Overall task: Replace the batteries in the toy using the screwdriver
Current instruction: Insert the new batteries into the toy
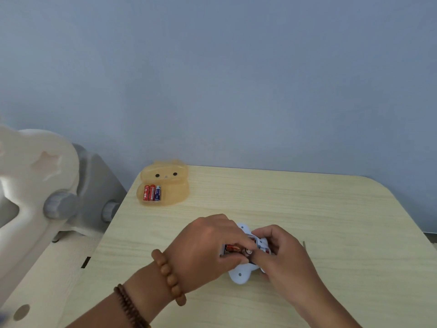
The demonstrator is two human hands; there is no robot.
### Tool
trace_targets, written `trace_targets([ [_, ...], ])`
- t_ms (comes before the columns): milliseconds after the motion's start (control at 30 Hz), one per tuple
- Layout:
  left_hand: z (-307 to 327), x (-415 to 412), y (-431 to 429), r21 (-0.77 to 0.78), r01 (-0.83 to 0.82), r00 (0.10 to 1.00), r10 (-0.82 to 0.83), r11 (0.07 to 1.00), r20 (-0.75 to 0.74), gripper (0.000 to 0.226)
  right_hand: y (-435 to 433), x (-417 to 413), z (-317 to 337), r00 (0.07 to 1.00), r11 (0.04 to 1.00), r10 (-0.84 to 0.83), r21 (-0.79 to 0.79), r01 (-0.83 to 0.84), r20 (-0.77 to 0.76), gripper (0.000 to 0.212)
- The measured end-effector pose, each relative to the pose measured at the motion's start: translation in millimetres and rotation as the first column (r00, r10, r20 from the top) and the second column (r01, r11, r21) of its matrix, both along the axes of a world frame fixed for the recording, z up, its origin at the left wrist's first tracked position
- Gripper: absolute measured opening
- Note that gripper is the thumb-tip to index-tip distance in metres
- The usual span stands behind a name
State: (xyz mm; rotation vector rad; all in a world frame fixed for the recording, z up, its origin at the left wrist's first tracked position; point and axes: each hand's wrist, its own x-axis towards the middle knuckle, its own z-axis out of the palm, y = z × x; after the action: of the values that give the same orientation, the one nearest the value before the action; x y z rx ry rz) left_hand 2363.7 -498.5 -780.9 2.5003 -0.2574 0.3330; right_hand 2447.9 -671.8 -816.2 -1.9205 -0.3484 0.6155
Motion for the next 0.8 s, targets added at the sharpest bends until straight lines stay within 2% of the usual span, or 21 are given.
trace_targets([
  [200,-6.2,1.6,-2.6,0.146,0.038,0.999,-0.038,0.989,-0.001,0.018,0.2,1.3,0.7,1.0,1.0,-0.003,-0.005,0.003,-0.008,0.018],
  [500,-12.1,3.9,-9.9,0.24,0.01,1.0,-0.015,0.971,0.019,0.012,-6.3,-3.2,11.2,0.995,0.996,-0.009,0.084,0.017,-0.095,0.03],
  [667,-11.4,3.3,-16.3,0.155,-0.095,0.995,0.098,0.983,-0.012,0.014,-4.7,-1.9,16.1,0.993,0.992,0.045,0.121,-0.032,-0.107,0.024],
  [800,-13.6,4.2,-14.3,0.128,-0.061,0.998,0.063,0.99,-0.016,0.007,-3.0,-0.4,12.7,0.995,0.995,0.008,0.096,0.002,-0.101,0.027],
])
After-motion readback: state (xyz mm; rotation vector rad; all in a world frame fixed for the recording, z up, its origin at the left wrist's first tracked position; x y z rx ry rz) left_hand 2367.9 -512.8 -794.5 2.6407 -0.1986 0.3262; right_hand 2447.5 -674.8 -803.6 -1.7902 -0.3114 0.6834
